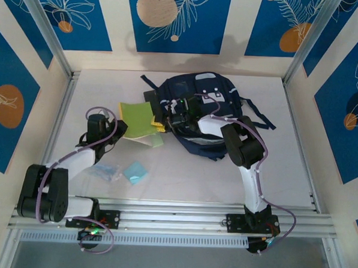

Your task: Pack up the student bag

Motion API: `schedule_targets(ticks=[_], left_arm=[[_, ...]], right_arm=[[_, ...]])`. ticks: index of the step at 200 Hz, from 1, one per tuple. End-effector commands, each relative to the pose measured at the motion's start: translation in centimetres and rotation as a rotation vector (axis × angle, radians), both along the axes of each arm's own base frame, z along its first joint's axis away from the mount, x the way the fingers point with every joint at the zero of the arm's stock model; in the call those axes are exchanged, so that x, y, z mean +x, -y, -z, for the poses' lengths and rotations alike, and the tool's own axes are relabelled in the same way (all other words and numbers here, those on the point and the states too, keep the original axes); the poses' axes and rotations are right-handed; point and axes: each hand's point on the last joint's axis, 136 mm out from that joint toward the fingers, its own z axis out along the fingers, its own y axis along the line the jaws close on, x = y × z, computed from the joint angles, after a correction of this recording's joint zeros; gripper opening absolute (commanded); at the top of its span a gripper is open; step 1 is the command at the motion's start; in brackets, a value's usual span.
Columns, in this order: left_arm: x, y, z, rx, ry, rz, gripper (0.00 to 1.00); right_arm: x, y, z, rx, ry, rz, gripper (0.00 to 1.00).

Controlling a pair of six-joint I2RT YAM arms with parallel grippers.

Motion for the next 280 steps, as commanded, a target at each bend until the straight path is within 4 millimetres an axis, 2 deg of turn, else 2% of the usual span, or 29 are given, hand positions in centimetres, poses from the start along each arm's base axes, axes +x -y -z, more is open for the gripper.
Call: schedule_targets(ticks=[1,8,29,57,83,117,161,177,205,237,254,268,280], left_arm=[[0.9,-0.3,-3.4,0.045,0.066,-0.003,0.00],[1.2,-0.5,-4.3,0.059,0.083,-0.012,0.00],[2.5,-1.2,-7.3,0.089,0.143,-0.054,0.00],[4.6,-1.7,-10.9,0.072,0.235,-0.111,0.00],[6.2,-1.7,-12.8,0.014,0.305,-0.162,0.00],[7.0,-0.9,-13.3,-0.008,0.336,-0.214,0.00],[6.3,1.7,-13.7,-0.054,0.370,-0.215,0.00],[5.7,2.4,-13.0,-0.090,0.354,-0.215,0.00],[4.6,2.7,-11.7,-0.160,0.333,-0.241,0.00],[3.6,3.0,-11.7,-0.193,0.339,-0.240,0.00],[3.2,3.4,-11.7,-0.209,0.329,-0.222,0.00],[2.7,3.8,-11.3,-0.232,0.314,-0.213,0.00],[2.3,3.9,-11.1,-0.244,0.311,-0.209,0.00]], right_arm=[[-0.4,1.0,-3.3,-0.037,0.077,0.029,0.69],[-0.5,1.6,-3.3,-0.082,0.084,0.050,0.83],[-1.1,2.9,-3.4,-0.198,0.112,0.096,0.96],[-2.6,2.3,-5.4,-0.197,0.123,0.116,0.97],[-4.1,-0.4,-7.4,-0.135,0.122,0.140,0.97],[-4.6,-3.3,-9.9,-0.006,0.158,0.226,0.96],[-3.1,-5.1,-10.2,0.164,0.116,0.328,1.00],[-2.5,-5.1,-9.9,0.197,0.122,0.370,1.00],[-0.8,-3.7,-10.4,0.242,0.173,0.487,1.00],[0.6,-2.9,-11.1,0.248,0.235,0.532,0.88],[1.6,-2.2,-11.0,0.250,0.246,0.554,0.75],[2.3,-1.7,-10.7,0.259,0.239,0.567,0.57],[2.8,-1.4,-10.5,0.268,0.229,0.569,0.48]])
